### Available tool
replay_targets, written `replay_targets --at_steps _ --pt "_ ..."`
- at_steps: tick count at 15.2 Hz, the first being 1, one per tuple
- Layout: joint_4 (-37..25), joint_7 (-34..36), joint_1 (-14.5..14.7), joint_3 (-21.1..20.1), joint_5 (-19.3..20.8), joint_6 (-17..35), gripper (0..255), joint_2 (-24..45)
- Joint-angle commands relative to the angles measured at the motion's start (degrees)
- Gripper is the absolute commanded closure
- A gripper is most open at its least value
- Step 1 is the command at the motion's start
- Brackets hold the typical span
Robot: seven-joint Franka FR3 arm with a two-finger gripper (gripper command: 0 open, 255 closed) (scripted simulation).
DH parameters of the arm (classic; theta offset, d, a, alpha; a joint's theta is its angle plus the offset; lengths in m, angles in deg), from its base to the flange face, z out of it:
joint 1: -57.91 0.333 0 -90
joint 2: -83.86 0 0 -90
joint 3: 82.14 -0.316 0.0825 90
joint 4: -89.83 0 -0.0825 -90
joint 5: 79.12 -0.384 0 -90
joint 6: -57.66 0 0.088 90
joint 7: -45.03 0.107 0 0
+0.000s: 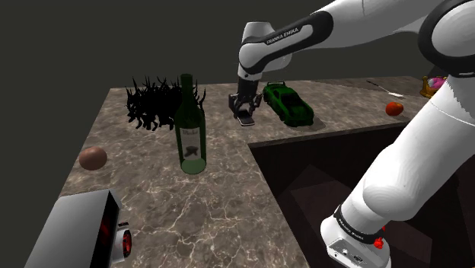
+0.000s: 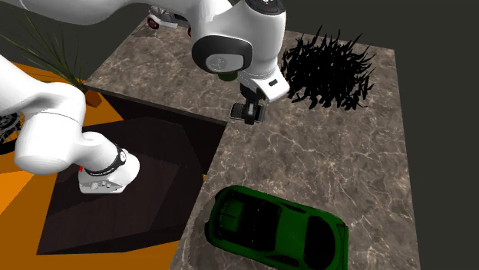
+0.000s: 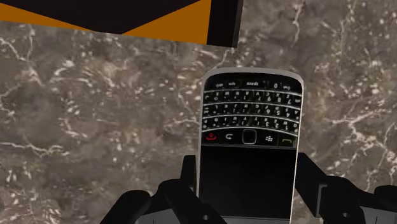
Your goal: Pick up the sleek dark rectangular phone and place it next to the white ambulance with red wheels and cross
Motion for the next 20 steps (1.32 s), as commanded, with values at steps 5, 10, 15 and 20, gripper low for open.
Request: replay_targets --at_steps 5,10,15,20 --pt "-2.83 0.39 -0.01 -0.01 0.23 -4.55 255 -1.72" --pt "-5.53 0.65 -0.03 0.0 0.38 -8.35 255 -2.82" --pt "-8.54 0.9 -0.05 0.02 0.49 -12.14 255 -3.61" --pt "-11.87 1.13 -0.07 0.03 0.59 -15.95 255 -4.1"
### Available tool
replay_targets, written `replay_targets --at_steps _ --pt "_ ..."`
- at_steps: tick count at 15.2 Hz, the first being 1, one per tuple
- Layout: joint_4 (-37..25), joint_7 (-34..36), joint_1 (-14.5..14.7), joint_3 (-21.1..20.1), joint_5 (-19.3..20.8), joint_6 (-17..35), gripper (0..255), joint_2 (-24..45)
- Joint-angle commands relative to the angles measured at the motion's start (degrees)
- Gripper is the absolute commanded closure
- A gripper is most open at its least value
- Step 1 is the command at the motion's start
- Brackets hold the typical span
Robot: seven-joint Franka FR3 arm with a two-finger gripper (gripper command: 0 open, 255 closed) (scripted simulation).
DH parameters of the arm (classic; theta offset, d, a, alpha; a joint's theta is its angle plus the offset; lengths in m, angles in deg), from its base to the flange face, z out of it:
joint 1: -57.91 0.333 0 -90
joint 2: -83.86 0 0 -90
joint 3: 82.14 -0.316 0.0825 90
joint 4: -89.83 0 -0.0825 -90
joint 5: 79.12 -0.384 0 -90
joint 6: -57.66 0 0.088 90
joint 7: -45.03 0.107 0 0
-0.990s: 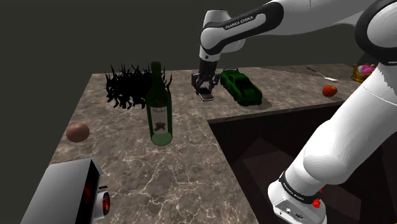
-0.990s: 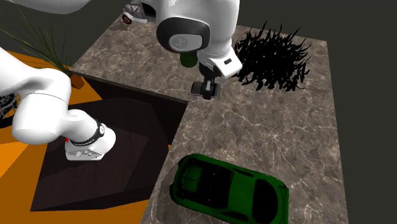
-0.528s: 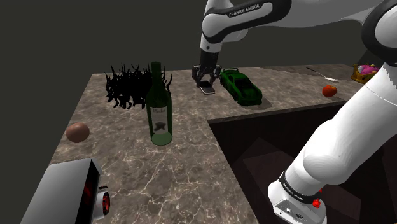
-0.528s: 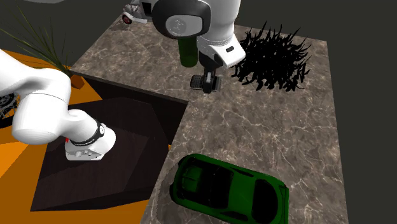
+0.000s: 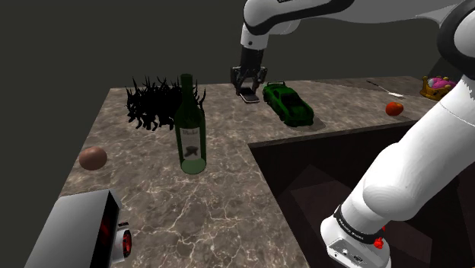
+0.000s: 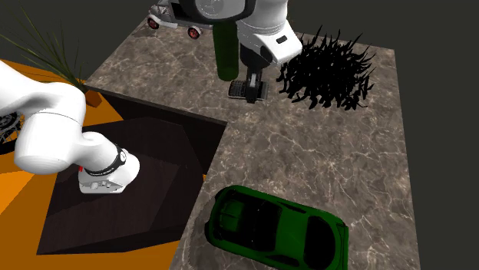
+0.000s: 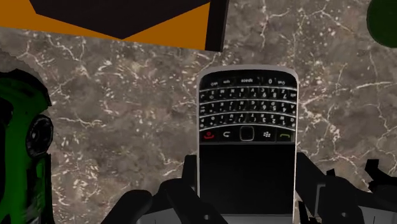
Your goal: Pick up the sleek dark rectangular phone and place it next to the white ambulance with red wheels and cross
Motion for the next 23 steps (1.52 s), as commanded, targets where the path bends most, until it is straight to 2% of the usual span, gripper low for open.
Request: replay_targets --at_steps 1,7,15,23 --pt "-1.59 0.16 0.02 -0.03 0.04 -1.69 255 -0.1" --pt "-5.45 0.39 0.01 -0.01 0.1 -5.68 255 -0.23" --pt "-3.32 11.23 4.87 -6.31 -0.87 -4.66 255 -2.06" --pt "-5.35 22.36 9.69 -12.76 -1.39 -4.02 255 -0.19"
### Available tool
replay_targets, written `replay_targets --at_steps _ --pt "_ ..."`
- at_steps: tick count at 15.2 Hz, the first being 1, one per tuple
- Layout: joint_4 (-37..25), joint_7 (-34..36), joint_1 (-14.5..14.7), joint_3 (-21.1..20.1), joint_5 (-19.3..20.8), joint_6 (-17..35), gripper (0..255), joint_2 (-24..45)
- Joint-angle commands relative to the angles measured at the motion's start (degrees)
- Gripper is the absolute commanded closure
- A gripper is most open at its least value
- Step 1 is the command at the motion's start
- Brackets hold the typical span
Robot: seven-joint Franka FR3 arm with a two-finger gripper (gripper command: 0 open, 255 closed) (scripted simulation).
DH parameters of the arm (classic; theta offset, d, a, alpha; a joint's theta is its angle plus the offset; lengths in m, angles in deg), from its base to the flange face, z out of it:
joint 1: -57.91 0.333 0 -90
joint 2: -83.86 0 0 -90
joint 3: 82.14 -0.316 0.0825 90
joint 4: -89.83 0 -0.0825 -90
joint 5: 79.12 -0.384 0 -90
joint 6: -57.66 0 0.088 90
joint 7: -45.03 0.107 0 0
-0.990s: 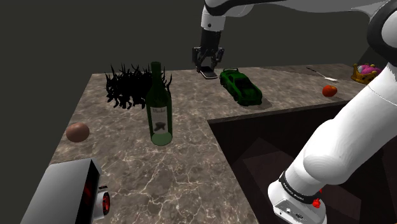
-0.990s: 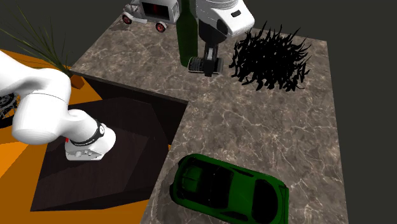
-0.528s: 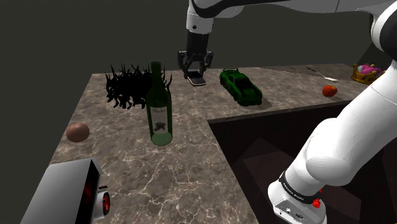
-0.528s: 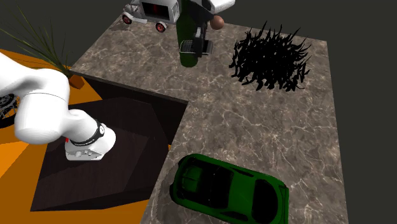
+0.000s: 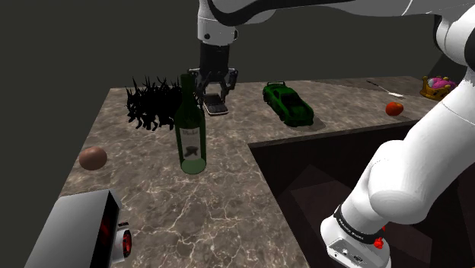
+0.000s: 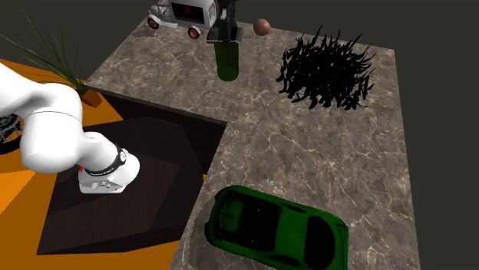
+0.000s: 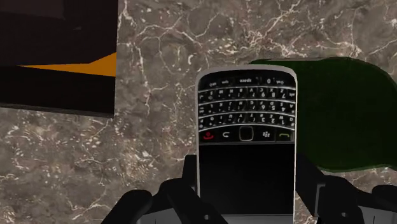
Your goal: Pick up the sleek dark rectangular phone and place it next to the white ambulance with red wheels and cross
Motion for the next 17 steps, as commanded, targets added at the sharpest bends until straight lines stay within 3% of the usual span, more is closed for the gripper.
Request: replay_targets --at_steps 1,9,15,17 --pt "-1.03 3.02 1.25 -1.69 0.04 0.17 255 1.0" --pt "-7.92 14.64 6.27 -7.87 1.63 0.03 255 7.19" --pt "-16.94 24.14 11.18 -12.0 4.98 -1.28 255 15.0" --pt "-15.3 24.06 11.19 -11.91 4.94 0.28 255 14.91"
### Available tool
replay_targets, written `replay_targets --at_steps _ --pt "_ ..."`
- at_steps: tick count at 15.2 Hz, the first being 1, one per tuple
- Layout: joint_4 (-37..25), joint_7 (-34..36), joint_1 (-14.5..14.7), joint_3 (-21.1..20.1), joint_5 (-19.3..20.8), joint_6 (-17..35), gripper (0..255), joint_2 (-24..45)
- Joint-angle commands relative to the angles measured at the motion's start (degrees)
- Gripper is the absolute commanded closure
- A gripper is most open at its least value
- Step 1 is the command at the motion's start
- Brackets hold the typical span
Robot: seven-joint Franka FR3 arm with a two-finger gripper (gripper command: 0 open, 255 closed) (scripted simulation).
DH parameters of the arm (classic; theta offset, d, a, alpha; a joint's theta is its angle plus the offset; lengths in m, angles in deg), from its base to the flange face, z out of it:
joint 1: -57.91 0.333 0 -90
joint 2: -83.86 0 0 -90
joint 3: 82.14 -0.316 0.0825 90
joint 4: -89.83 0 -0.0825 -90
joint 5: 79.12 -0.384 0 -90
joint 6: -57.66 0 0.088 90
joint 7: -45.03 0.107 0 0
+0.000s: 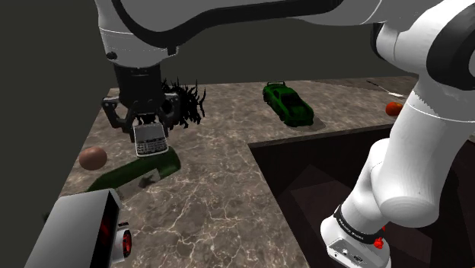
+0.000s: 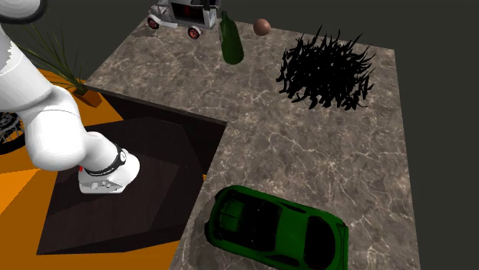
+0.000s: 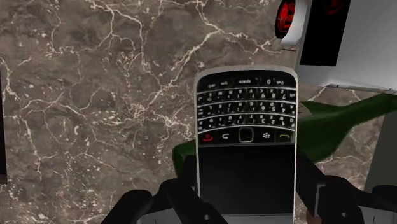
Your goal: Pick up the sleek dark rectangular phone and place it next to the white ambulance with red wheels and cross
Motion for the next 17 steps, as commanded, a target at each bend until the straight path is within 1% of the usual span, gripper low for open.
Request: replay_targets --at_steps 1,17 --pt "1.51 0.43 0.22 -0.14 0.08 1.67 255 0.12" --pt "12.01 0.43 0.23 0.02 0.69 13.6 255 1.67"
